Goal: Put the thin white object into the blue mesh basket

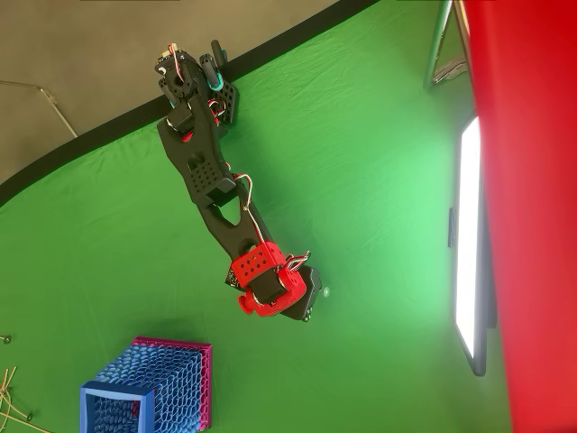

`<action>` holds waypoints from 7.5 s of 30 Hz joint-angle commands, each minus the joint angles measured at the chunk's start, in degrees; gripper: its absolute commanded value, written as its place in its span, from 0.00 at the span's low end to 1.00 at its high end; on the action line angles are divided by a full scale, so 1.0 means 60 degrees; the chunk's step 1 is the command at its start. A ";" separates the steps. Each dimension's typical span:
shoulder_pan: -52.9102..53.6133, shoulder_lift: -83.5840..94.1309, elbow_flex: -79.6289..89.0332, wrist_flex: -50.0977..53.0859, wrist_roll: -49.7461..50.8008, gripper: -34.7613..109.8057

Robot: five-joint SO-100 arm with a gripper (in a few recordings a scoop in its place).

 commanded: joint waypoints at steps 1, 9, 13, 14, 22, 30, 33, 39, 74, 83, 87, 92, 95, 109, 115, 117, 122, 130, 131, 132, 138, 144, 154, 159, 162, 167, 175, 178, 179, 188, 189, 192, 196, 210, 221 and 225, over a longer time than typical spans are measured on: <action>-0.0088 0.1348 0.0337 0.0073 -0.0103 0.24; -0.0293 0.2886 0.1685 0.0088 -0.0205 0.24; -0.0322 0.3618 0.2095 0.0117 -0.0308 0.24; -0.0322 0.3794 0.2183 0.0146 -0.0381 0.24; -0.0059 0.4775 0.1802 0.0601 -0.0703 0.24; 0.0425 0.5493 0.1025 0.0674 -0.1289 0.24; 0.0557 0.5625 0.0571 0.0732 -0.1597 0.24; 0.0864 0.5918 -0.0439 0.0908 -0.2212 0.24; 0.2607 0.5229 -0.2344 0.0088 -0.3721 0.24; 0.1187 0.6035 0.3340 -0.1392 -0.0659 0.39; 0.0996 0.6196 0.5112 -0.2856 0.0073 0.39; 0.0908 0.5493 0.5522 -0.3604 0.0732 0.40; 0.1011 0.4746 0.5024 -0.3618 0.0952 0.39; 0.2505 0.1948 0.2637 -0.3618 0.0938 0.38; 0.2813 0.1245 0.2256 -0.3618 0.0820 0.37; 0.2827 0.1011 0.2095 -0.3618 0.0659 0.38; 0.2783 0.0630 0.1978 -0.3604 0.0630 0.37; 0.2754 -0.0264 0.0996 -0.3604 0.0513 0.37; 0.2754 -0.0366 0.0894 -0.3604 0.0513 0.37; 0.2754 -0.0396 0.0864 -0.3604 0.0557 0.37; 0.2783 -0.0337 0.1084 -0.3604 0.0747 0.36; 0.2842 -0.0205 0.1304 -0.3428 0.1040 0.36; 0.2827 -0.0396 0.1011 -0.3545 0.1113 0.35; 0.2798 -0.0454 0.0952 -0.3545 0.1377 0.34; 0.2798 -0.0557 0.0835 -0.3647 0.1465 0.33; 0.2827 -0.0630 0.0850 -0.3970 0.1641 0.32; 0.2842 -0.0688 0.0776 -0.4028 0.1714 0.34; 0.2856 -0.0703 0.0806 -0.4058 0.1846 0.35; 0.2871 -0.0718 0.0850 -0.4058 0.1919 0.35; 0.2842 -0.0674 0.0952 -0.4263 0.1992 0.33; 0.2842 -0.0615 0.1084 -0.4336 0.1992 0.34; 0.2842 -0.0674 0.0967 -0.4380 0.1934 0.34; 0.2827 -0.0806 0.0762 -0.4424 0.1890 0.34; 0.2813 -0.1025 0.0425 -0.4629 0.1816 0.34; 0.2827 -0.1084 0.0366 -0.4585 0.1963 0.31; 0.2842 -0.1084 0.0366 -0.4570 0.2021 0.28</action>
